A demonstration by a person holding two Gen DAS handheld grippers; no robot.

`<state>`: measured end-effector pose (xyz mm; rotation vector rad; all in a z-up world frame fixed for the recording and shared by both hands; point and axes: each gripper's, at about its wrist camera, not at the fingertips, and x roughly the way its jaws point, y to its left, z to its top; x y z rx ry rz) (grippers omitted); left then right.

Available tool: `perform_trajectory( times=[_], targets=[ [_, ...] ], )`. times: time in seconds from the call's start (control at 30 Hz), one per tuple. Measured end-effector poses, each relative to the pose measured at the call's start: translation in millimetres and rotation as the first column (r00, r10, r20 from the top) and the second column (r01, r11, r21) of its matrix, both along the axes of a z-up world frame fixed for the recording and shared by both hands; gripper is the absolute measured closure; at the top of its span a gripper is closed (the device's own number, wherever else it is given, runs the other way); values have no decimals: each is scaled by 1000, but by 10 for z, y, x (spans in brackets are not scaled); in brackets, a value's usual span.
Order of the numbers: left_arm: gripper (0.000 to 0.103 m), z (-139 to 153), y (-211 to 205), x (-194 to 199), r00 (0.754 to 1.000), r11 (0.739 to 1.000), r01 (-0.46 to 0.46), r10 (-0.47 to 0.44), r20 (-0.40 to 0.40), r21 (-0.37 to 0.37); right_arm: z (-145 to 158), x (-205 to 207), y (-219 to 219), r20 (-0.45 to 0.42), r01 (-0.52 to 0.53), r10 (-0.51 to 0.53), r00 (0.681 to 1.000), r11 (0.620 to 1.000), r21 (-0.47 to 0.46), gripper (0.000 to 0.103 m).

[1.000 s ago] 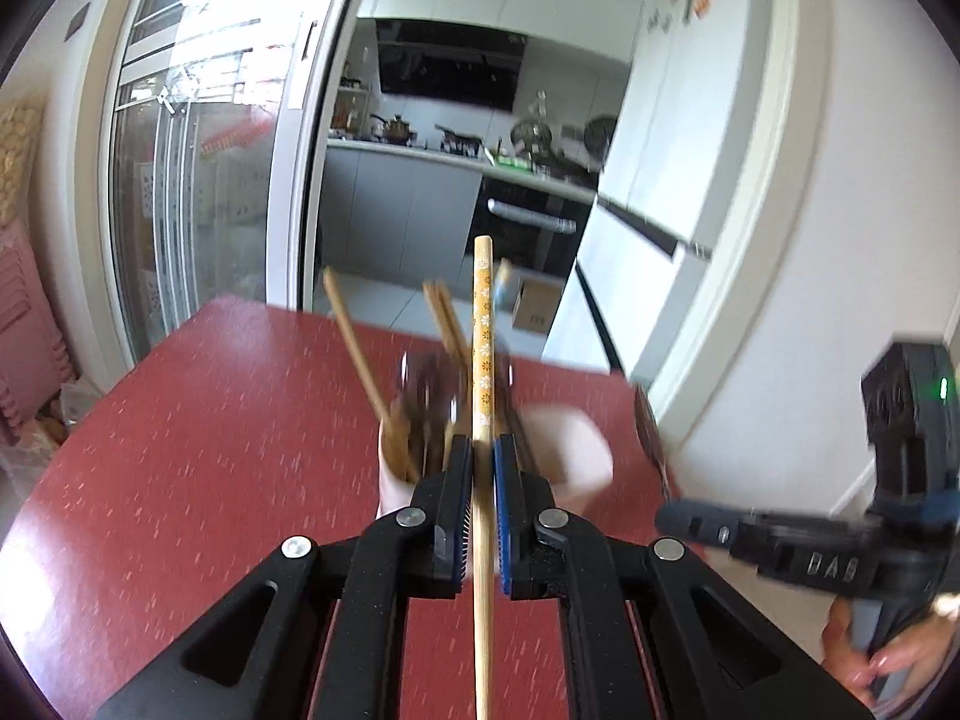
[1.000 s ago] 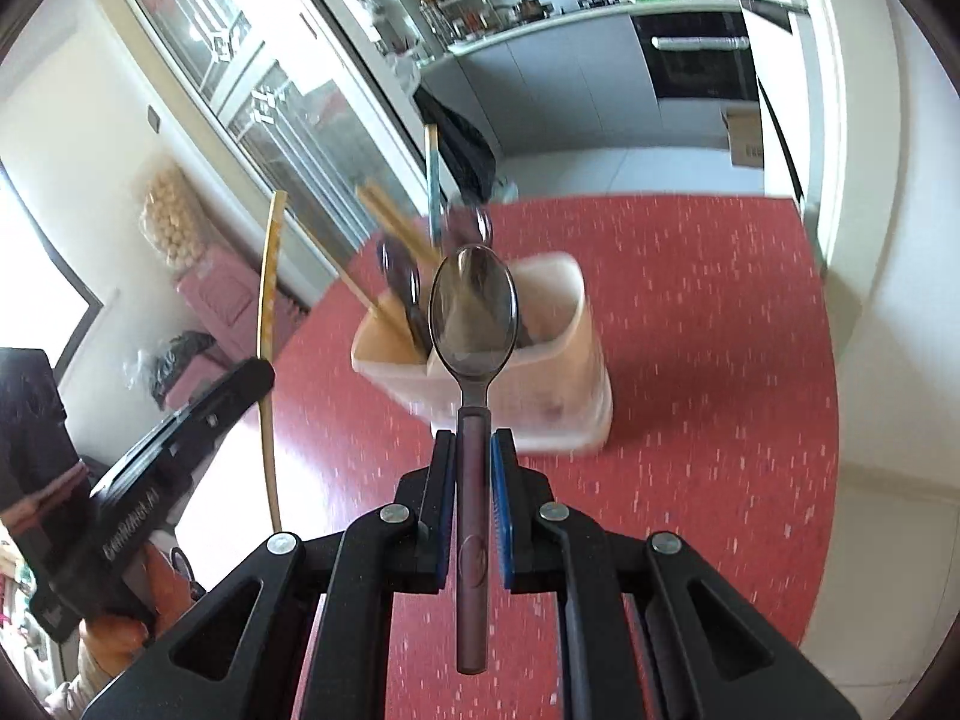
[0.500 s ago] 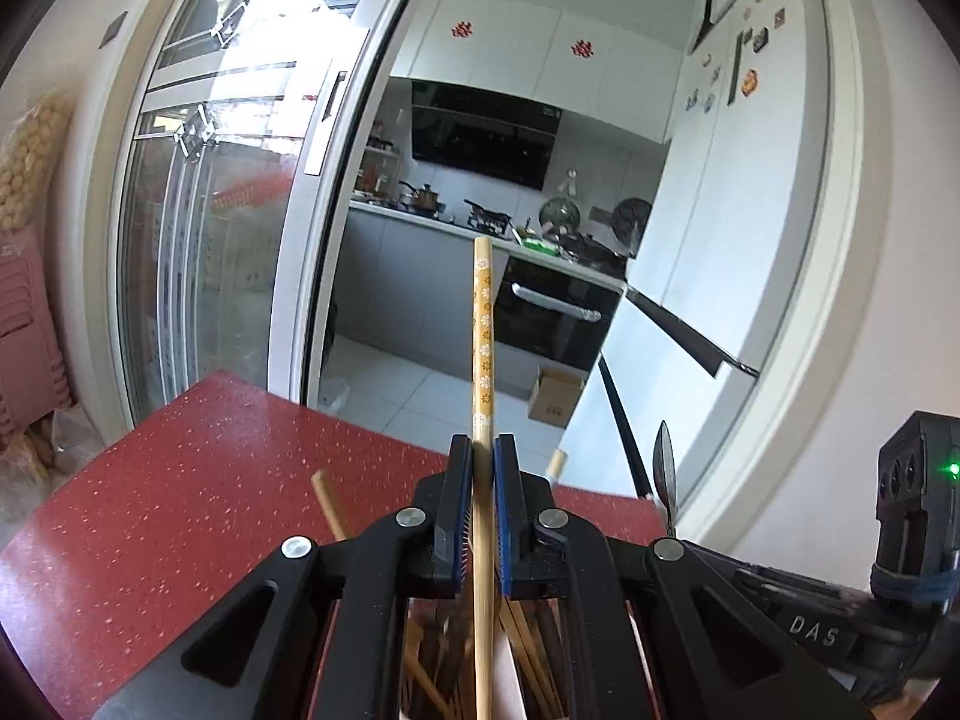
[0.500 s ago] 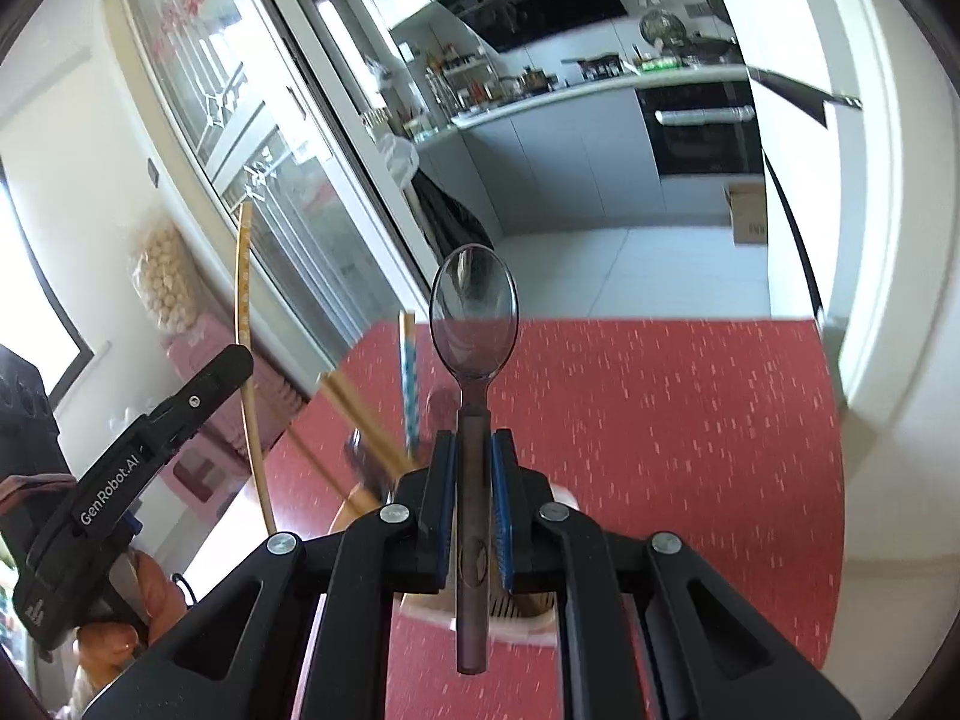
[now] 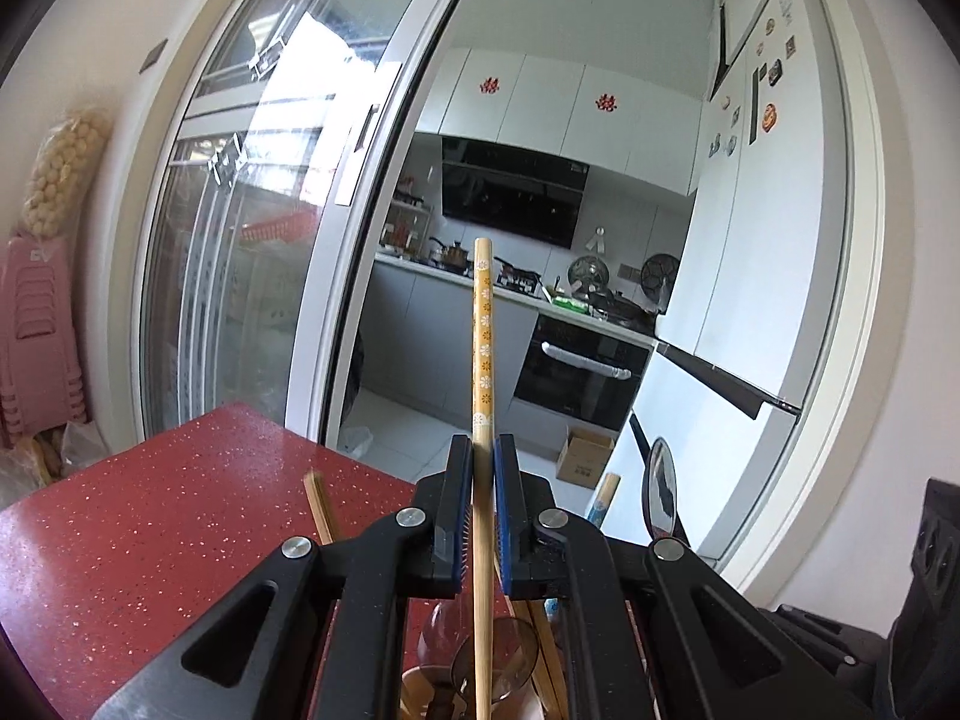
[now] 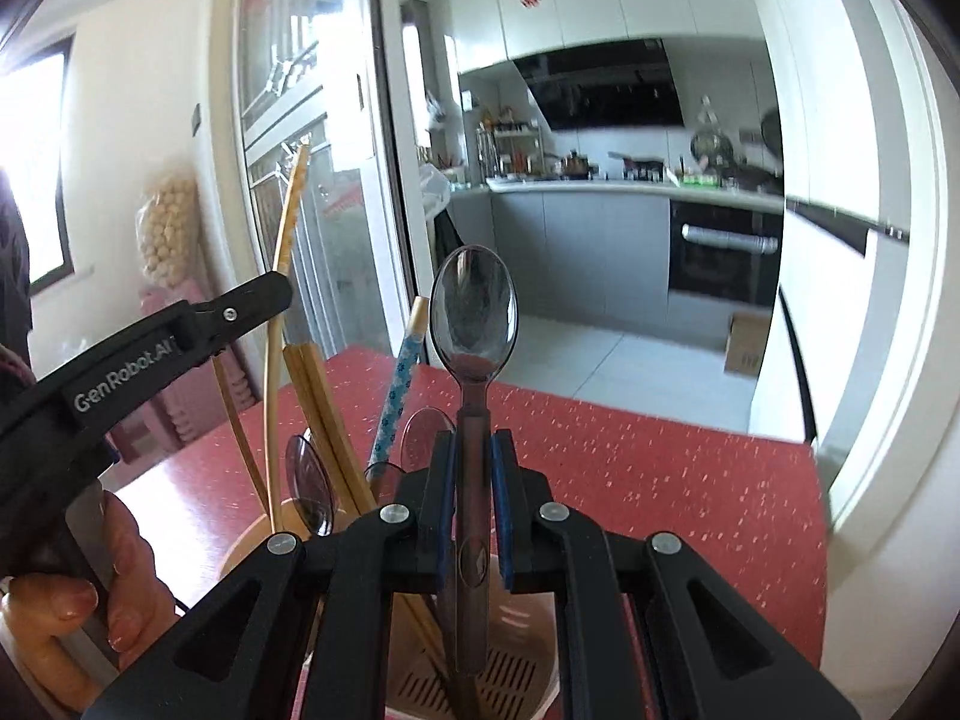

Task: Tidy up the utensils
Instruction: 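Lift the spoon and chopstick with both grippers and carry them over the caddy, then lower both held utensils into the pink caddy and open both grippers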

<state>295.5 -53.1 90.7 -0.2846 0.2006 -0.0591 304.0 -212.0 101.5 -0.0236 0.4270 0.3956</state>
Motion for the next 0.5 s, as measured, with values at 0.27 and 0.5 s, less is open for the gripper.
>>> perform_trajectory(
  times=[0.27, 0.5],
  targets=[
    [66, -172, -97, -151, 1000, 999, -1, 2, -10, 54, -156, -68, 35, 33, -5, 7, 999, 999, -50, 90],
    [66, -270, -169, -238, 998, 993, 15, -9, -58, 114, -242, -166, -16, 16, -23, 24, 1000, 998, -53, 90]
  ],
)
